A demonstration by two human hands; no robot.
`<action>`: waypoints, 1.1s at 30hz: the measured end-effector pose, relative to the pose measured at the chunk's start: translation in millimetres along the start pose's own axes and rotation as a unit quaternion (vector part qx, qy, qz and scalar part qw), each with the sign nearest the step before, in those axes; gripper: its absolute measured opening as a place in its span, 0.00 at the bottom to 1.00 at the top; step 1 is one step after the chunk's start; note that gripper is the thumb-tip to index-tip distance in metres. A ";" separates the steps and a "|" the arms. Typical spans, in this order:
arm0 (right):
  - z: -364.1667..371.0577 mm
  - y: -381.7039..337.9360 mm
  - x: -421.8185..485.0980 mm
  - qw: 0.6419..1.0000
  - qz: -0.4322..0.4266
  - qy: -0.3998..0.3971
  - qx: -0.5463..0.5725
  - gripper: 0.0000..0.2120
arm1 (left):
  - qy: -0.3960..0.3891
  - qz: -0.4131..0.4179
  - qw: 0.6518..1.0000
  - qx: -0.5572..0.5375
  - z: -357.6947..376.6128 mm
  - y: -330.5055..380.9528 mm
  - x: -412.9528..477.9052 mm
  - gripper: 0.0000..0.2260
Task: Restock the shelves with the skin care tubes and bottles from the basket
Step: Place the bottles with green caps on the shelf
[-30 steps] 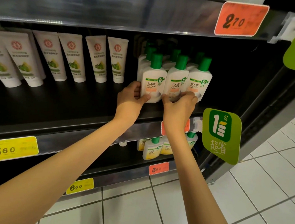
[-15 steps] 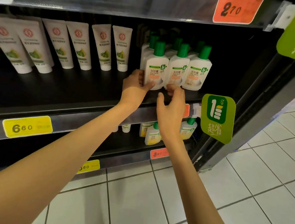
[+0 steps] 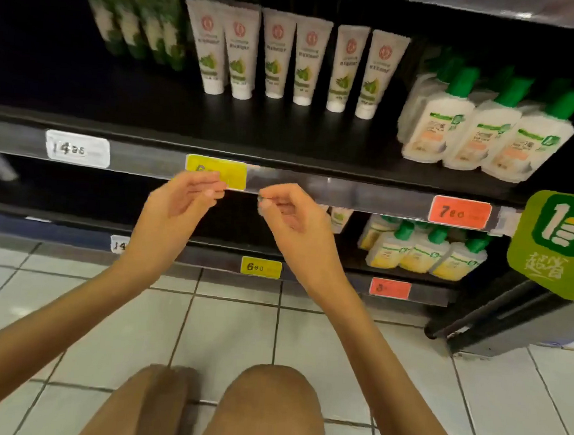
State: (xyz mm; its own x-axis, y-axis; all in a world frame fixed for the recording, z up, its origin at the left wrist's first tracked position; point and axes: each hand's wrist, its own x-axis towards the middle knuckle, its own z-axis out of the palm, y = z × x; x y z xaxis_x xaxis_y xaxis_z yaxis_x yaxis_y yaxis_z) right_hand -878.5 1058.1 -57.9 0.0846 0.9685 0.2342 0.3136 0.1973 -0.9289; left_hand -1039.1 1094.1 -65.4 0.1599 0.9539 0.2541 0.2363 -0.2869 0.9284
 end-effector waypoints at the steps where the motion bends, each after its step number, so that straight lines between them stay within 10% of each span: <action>1: 17.3 -8.5 2.8 0.999 -0.002 -0.040 0.003 0.08 | 0.015 -0.006 1.000 0.007 -19.7 -3.6 -6.8 0.10; 10: 236.2 -88.7 15.9 0.931 -0.090 -0.354 0.008 0.07 | 0.238 -0.097 0.962 0.093 -209.1 -34.8 -97.7 0.11; 27: 613.1 -148.0 -116.5 0.825 -0.033 -0.558 0.082 0.08 | 0.498 -0.288 0.801 0.164 -521.9 -133.7 -356.7 0.09; 33: 706.6 -145.3 -172.0 0.645 0.044 -0.750 -0.140 0.06 | 0.518 -0.443 0.725 0.097 -567.2 -163.4 -451.5 0.07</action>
State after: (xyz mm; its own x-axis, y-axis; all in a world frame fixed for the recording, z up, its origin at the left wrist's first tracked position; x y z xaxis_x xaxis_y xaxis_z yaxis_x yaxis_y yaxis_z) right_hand -1606.9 970.3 -166.1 -0.8300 0.0726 -0.5530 0.5470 0.2995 -0.7817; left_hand -1693.5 760.4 -178.0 -0.9191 0.2976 -0.2583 -0.0471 0.5679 0.8217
